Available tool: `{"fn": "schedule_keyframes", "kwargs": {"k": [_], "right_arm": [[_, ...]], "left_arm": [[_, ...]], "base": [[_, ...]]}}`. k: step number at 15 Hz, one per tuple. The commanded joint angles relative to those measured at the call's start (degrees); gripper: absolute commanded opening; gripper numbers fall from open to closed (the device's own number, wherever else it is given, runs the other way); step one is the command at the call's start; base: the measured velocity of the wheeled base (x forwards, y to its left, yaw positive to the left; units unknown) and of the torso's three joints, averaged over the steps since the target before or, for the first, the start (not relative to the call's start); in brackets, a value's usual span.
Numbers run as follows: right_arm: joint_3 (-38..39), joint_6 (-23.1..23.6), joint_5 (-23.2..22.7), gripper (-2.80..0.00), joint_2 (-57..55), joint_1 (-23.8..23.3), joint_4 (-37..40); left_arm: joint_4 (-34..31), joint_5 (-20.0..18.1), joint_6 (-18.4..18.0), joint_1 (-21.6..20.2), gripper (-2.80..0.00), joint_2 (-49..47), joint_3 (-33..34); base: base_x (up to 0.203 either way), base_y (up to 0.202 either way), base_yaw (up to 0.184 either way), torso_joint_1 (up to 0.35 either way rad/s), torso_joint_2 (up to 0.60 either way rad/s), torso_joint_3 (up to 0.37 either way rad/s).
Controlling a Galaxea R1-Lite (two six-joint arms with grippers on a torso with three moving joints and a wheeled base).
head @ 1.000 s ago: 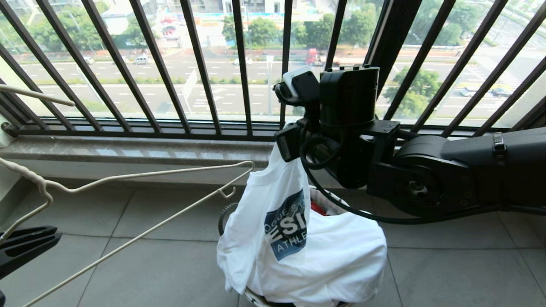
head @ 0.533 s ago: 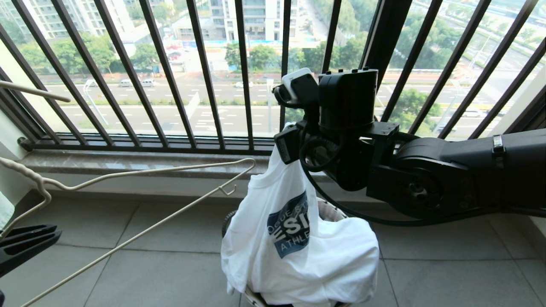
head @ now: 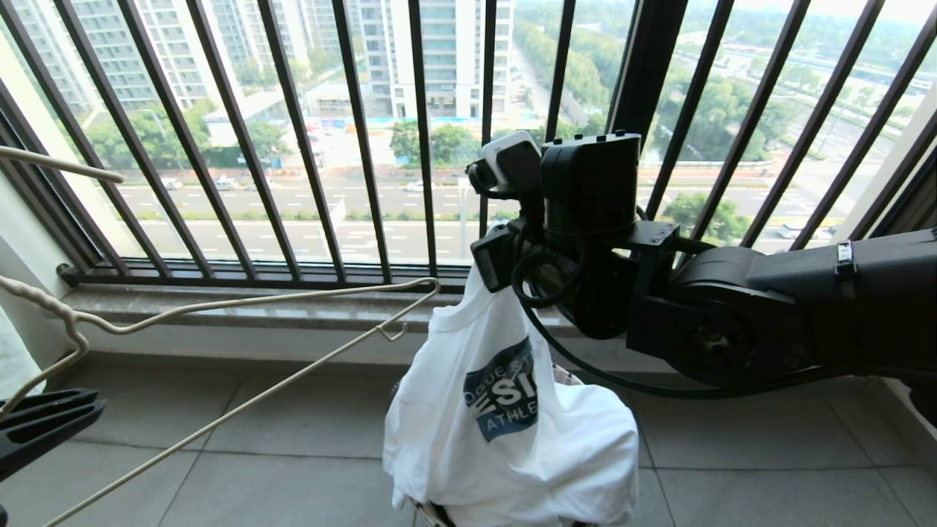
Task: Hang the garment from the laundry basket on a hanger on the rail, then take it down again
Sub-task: Pick up clothes from the basket
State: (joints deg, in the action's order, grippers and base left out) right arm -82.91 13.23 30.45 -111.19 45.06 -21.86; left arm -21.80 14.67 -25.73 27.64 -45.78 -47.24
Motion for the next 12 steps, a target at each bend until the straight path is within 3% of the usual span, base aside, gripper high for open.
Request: {"fn": "schedule_keyframes", "kwargs": {"k": [1,12], "right_arm": [[0.13,0.13,0.14,-2.80,-0.18,0.03,-0.11],[0.82,0.07,0.19,-2.80,-0.34,-0.06,-0.11]], "left_arm": [[-0.09,0.10,-0.11,-0.04,-2.80,-0.19,-0.05],[-0.09,0.10,-0.11,-0.04,-2.80,-0.28,0.13]], "base": [[0.000,0.000,0.000,0.007,0.00,0.198],[0.000,0.000,0.000,0.001,0.00,0.204]]}}
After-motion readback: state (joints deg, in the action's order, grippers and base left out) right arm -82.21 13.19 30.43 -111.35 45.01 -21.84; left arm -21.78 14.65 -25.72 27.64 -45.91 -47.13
